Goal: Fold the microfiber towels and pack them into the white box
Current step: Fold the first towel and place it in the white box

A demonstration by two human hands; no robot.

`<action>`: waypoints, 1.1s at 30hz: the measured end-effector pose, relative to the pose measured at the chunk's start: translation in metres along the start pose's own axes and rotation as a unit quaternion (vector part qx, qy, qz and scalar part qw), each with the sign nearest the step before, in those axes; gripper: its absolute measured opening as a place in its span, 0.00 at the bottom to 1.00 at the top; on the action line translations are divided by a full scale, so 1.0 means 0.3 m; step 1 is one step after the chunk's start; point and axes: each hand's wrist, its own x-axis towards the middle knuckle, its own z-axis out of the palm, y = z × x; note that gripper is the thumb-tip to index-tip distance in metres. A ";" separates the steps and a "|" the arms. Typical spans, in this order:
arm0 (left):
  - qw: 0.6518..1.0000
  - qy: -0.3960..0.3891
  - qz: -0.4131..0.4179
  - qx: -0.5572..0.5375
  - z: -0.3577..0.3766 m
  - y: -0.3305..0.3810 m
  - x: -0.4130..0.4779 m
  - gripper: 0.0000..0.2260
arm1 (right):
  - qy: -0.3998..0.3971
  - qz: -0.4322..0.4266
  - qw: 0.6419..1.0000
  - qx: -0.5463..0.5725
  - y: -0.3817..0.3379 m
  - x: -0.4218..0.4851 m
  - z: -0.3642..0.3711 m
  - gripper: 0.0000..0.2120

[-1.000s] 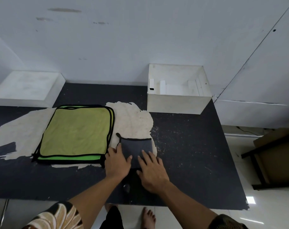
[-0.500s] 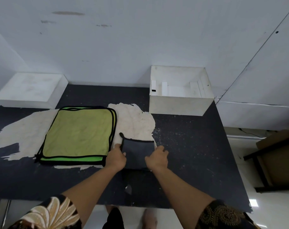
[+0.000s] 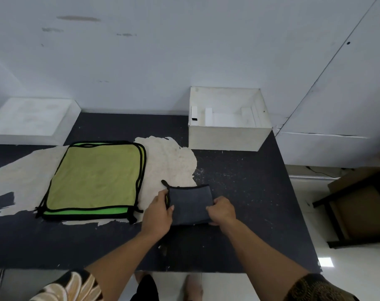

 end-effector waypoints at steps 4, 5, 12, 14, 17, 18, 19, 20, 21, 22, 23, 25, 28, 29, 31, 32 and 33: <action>0.994 -0.048 -0.012 0.097 -0.002 0.004 -0.002 0.22 | 0.000 -0.036 0.995 -0.092 0.031 0.006 -0.013 0.11; 0.990 -0.026 -0.002 0.135 -0.010 0.010 0.001 0.23 | 0.003 -0.046 0.993 -0.105 0.034 0.006 -0.013 0.11; 0.971 -0.039 0.204 0.115 0.014 0.094 0.015 0.18 | 0.037 -0.064 0.990 -0.122 0.059 0.010 0.000 0.13; 0.971 -0.105 0.201 0.072 0.036 0.115 0.023 0.20 | 0.048 -0.070 0.990 -0.115 0.061 0.008 0.002 0.15; 0.959 -0.218 0.154 0.095 0.067 0.128 0.045 0.23 | 0.055 -0.078 0.989 -0.112 0.068 0.006 0.003 0.16; 0.956 -0.236 0.141 0.106 0.072 0.134 0.056 0.23 | 0.054 -0.079 0.989 -0.112 0.068 0.005 0.001 0.16; 0.955 -0.244 0.128 0.108 0.073 0.142 0.066 0.22 | 0.054 -0.082 0.989 -0.112 0.068 0.005 -0.002 0.16; 0.957 -0.247 0.116 0.101 0.070 0.153 0.075 0.22 | 0.053 -0.086 0.989 -0.111 0.065 0.004 -0.004 0.16; 0.960 -0.247 0.103 0.087 0.067 0.168 0.085 0.21 | 0.054 -0.093 0.988 -0.109 0.062 0.002 -0.007 0.16; 0.964 -0.243 0.086 0.066 0.062 0.184 0.092 0.21 | 0.053 -0.102 0.988 -0.106 0.058 -0.002 -0.009 0.16; 0.970 -0.234 0.061 0.035 0.057 0.200 0.097 0.20 | 0.052 -0.114 0.987 -0.101 0.053 -0.005 -0.012 0.16; 0.974 -0.221 -0.017 -0.055 0.046 0.235 0.108 0.18 | 0.044 -0.145 0.985 -0.085 0.042 -0.014 -0.014 0.15; 0.946 -0.218 -0.148 -0.187 0.035 0.278 0.125 0.16 | 0.023 -0.193 0.979 -0.062 0.028 -0.032 -0.009 0.14; 0.942 -0.213 -0.165 -0.198 0.034 0.284 0.131 0.17 | 0.012 -0.206 0.977 -0.051 0.025 -0.038 -0.007 0.14; 0.943 -0.197 -0.180 -0.198 0.036 0.289 0.139 0.15 | -0.018 -0.230 0.973 -0.029 0.022 -0.049 -0.002 0.11; 0.943 -0.187 -0.187 -0.200 0.038 0.288 0.142 0.13 | -0.035 -0.241 0.970 -0.020 0.021 -0.054 0.000 0.10; 0.943 -0.176 -0.193 -0.206 0.040 0.284 0.145 0.11 | -0.051 -0.252 0.966 -0.013 0.022 -0.059 0.002 0.10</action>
